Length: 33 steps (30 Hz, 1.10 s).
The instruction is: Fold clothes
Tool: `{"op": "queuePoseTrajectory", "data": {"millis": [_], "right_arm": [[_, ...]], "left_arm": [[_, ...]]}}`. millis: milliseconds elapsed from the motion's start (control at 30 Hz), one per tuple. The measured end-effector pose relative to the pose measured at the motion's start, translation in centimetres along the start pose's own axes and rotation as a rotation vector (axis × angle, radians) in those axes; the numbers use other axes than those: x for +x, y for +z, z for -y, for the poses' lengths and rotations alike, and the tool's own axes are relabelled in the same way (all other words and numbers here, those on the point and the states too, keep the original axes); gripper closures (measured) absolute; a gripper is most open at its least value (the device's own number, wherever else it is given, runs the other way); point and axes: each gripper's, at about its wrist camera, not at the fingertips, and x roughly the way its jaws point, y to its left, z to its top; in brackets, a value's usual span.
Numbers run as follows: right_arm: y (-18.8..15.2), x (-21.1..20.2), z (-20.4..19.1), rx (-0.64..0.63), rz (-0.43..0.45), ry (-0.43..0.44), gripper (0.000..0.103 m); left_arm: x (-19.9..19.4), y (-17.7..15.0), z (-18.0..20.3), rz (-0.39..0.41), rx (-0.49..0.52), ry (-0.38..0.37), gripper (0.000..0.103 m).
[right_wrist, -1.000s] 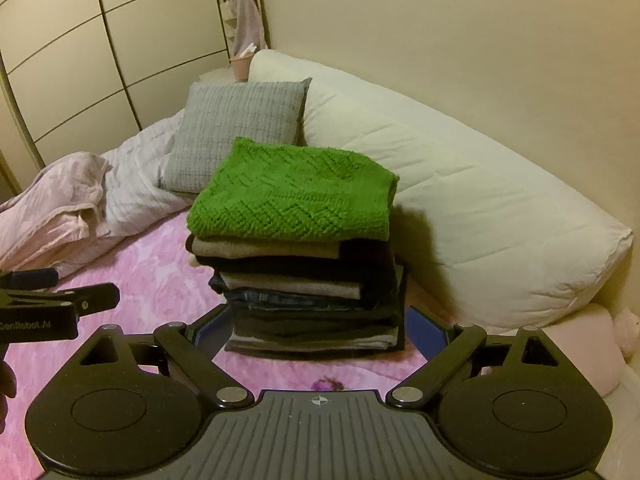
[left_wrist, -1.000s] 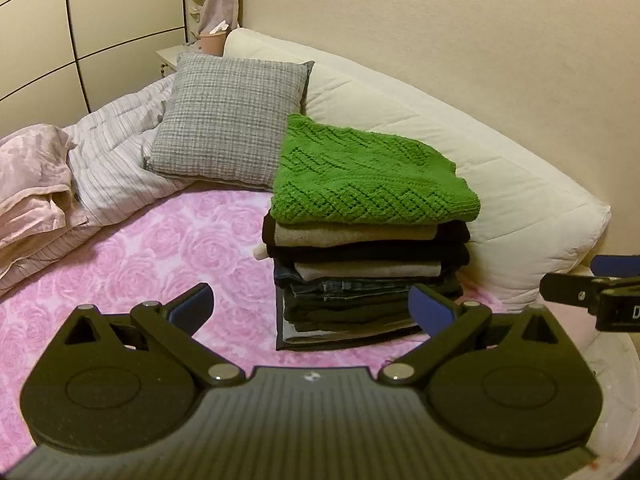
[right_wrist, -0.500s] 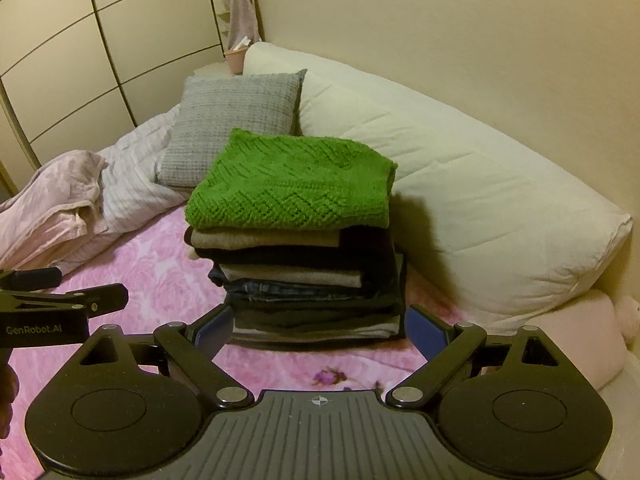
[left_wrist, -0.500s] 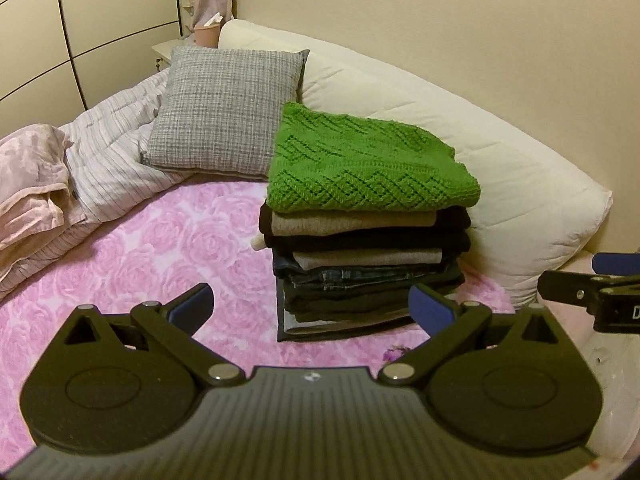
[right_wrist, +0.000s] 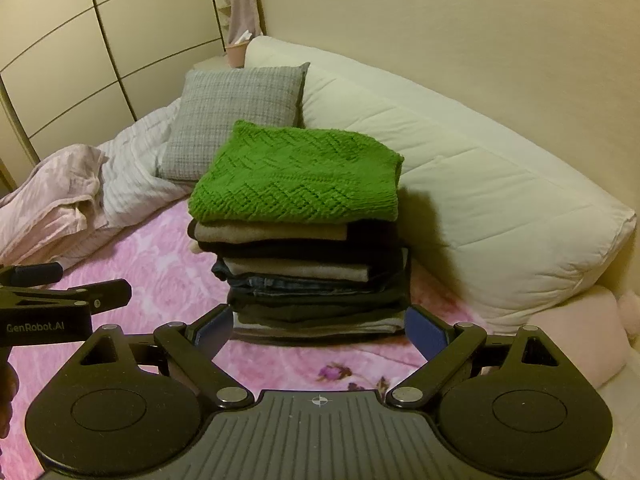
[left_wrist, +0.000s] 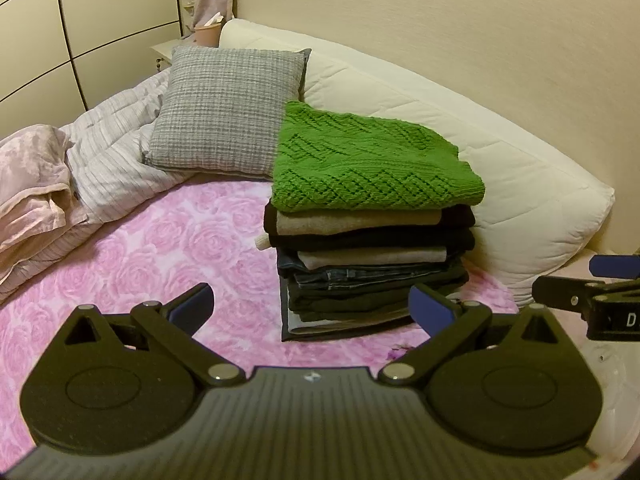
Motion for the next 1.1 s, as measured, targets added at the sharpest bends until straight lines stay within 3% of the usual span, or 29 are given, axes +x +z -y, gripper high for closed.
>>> {"op": "queuePoseTrajectory", "data": {"millis": [1100], "right_arm": [[-1.2, 0.7, -0.6, -0.017, -0.052, -0.005, 0.013]], "left_arm": [[0.2, -1.7, 0.1, -0.045, -0.01, 0.006, 0.001]]}}
